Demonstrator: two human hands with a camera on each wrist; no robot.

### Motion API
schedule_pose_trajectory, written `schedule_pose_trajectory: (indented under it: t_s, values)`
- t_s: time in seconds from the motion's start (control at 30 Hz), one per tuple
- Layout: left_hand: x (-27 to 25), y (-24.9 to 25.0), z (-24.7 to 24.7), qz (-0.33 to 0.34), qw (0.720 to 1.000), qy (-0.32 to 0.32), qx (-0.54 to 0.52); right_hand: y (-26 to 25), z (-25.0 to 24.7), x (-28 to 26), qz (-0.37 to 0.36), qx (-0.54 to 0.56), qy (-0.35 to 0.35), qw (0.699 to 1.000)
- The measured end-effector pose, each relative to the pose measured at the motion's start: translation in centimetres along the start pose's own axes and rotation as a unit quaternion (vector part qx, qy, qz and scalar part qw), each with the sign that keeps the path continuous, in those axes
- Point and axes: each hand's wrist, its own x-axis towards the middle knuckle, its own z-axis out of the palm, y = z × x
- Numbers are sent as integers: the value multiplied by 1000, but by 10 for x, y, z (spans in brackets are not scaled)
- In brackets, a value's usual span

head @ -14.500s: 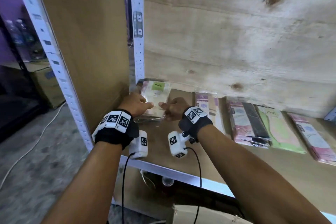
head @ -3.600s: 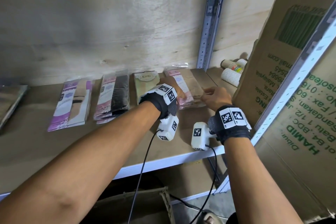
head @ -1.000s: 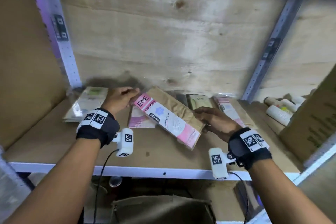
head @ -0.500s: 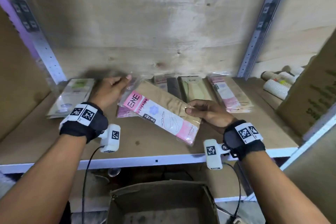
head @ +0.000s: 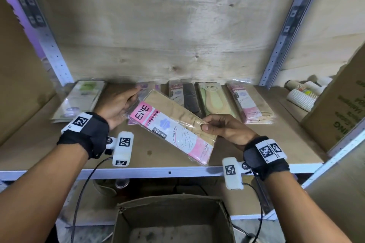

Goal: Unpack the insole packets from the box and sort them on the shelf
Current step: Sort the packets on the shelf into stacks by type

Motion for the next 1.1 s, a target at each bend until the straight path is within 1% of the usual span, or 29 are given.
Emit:
schedule_pose_trajectory:
  t_s: [0.07,0.13,0.2,0.3,0.33,0.37,0.43,0.5,0.53,0.6,0.67,0.7,0.77,0.8,0.87,0.93,1.03,1.1]
  values:
    - [-5,-2,4,-47,998,-8,-29,1,1,-1,-3,5,2,1000]
    - [-7,-2,7,-59,998,-2,-24,2,1,-2,-4,12,9,1000]
    - [-9,-1,10,-44,999,-4,-29,1,0,-3,0,11,15,1000]
    - [-7,4,4,24,998,6,53,-1,0,-6,9,25,16,1000]
    - [-5,7,-1,32,998,17,58,-1,0,-6,8,36,19,999]
    - [-4,10,-7,27,999,23,33,-2,1,-6,6,50,25,998]
    - [-2,12,-15,-1,998,18,-62,-3,3,-6,8,95,51,994]
    - [-5,11,-15,-42,990,-3,-133,-6,7,-3,19,151,88,984]
    - [-8,8,-10,-63,987,-19,-143,-8,10,-1,21,175,105,979]
    - [-14,-1,7,-99,985,-67,-123,-12,19,5,14,213,130,968]
    - [-23,-9,27,-111,984,-123,-71,-15,30,12,5,239,154,959]
    - [-27,-13,36,-105,982,-152,-42,-17,36,16,3,250,167,954]
    - [-35,-21,52,-72,977,-200,6,-18,48,23,2,260,187,947]
    - [-38,-24,58,-48,978,-204,24,-19,53,26,2,256,192,947]
    - [-40,-26,63,-2,983,-174,54,-18,61,29,5,243,187,952]
    - [-40,-25,63,22,986,-145,80,-18,64,31,16,232,160,959]
    - [-39,-24,57,29,982,-154,105,-20,66,31,24,201,109,973]
    - [-39,-23,51,10,981,-167,103,-20,62,31,20,186,102,977]
